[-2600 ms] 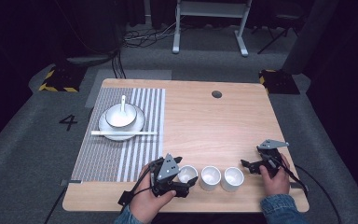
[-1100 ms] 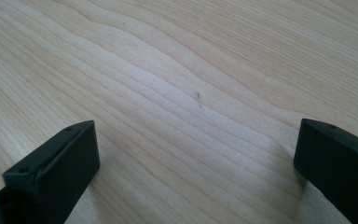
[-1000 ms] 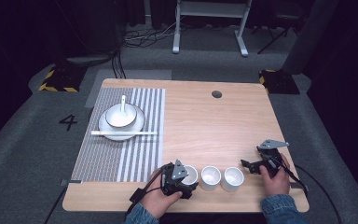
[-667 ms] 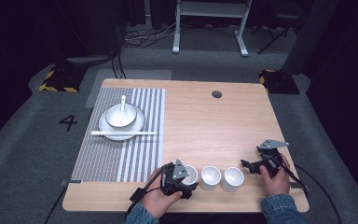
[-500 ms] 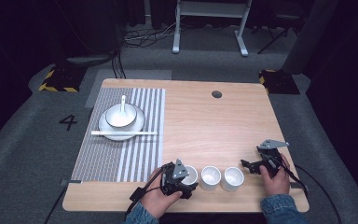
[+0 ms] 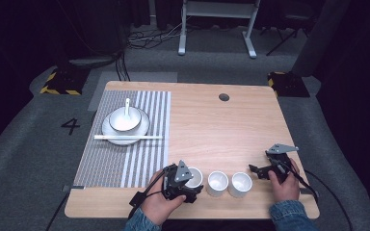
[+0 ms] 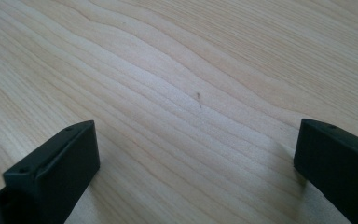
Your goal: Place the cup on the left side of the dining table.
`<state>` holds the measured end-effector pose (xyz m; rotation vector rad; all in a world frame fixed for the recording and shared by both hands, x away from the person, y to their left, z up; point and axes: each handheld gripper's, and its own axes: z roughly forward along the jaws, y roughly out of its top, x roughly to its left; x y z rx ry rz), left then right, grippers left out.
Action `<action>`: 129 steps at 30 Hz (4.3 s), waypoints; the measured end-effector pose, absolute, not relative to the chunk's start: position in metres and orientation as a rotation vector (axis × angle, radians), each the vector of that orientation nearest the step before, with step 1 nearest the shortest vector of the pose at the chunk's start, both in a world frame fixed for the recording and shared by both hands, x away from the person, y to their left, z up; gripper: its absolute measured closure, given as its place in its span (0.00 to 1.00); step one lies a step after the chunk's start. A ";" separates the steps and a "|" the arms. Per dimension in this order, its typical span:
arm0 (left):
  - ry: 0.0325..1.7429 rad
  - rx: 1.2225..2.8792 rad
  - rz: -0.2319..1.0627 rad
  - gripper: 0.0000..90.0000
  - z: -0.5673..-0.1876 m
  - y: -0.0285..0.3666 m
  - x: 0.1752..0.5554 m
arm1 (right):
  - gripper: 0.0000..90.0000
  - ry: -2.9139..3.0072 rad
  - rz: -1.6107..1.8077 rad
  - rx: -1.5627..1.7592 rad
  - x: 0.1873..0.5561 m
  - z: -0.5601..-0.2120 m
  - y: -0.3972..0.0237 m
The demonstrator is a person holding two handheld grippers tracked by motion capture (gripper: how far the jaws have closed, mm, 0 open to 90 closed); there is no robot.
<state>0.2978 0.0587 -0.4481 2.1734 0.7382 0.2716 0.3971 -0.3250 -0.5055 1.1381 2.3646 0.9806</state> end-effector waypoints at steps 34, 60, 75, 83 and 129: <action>0.814 2.061 0.380 0.29 -0.406 0.086 0.314 | 0.00 2.364 0.981 1.139 0.397 -0.506 -0.325; 0.941 1.955 0.487 0.29 -0.391 0.126 0.344 | 0.00 2.361 0.981 1.142 0.398 -0.505 -0.325; 1.057 1.909 0.577 0.29 -0.401 0.152 0.361 | 0.00 2.361 0.981 1.143 0.398 -0.505 -0.325; 1.117 1.881 0.586 0.29 -0.413 0.161 0.374 | 0.00 2.361 0.981 1.142 0.398 -0.505 -0.325; 1.260 2.022 0.503 0.29 -0.469 0.172 0.401 | 0.00 2.361 0.981 1.142 0.398 -0.505 -0.325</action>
